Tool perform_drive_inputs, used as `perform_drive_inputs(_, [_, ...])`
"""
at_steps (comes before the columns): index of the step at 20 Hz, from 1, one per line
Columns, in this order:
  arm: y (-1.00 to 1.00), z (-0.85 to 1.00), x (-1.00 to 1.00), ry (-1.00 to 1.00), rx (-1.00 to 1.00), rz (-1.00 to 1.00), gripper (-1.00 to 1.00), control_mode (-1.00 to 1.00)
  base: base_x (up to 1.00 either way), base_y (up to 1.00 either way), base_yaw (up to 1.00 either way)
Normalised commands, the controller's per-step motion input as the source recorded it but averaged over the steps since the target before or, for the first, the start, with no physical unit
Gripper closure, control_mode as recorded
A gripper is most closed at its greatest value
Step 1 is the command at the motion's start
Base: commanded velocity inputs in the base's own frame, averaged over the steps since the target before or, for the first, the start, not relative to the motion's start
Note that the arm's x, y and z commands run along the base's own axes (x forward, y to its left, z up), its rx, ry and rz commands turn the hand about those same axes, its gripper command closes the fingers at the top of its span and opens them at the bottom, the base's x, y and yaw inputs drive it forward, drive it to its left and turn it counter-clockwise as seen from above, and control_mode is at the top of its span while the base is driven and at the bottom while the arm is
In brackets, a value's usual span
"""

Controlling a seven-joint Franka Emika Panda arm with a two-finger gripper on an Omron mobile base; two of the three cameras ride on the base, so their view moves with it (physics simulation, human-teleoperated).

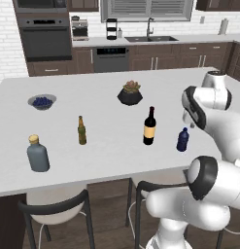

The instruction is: Move the plastic bottles in the middle to the plastics group, and the glass bottles in the middle to the glass group.

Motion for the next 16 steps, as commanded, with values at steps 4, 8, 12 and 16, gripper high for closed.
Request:
perform_drive_inputs(4, [0.33, -0.08, 0.59, 0.11, 0.00, 0.05, -1.00, -1.00, 0.00, 0.00, 0.00])
perform_drive_inputs(8, [0.22, -0.24, 0.53, 0.00, 0.02, 0.06, -1.00, -1.00, 0.00, 0.00, 0.00])
perform_drive_inputs(12, [0.03, -0.39, 0.30, 0.00, 0.06, 0.08, -1.00, -1.00, 0.00, 0.00, 0.00])
perform_drive_inputs(16, [-0.07, -0.39, 0.24, 0.00, 0.05, 0.07, -1.00, -1.00, 0.00, 0.00, 0.00])
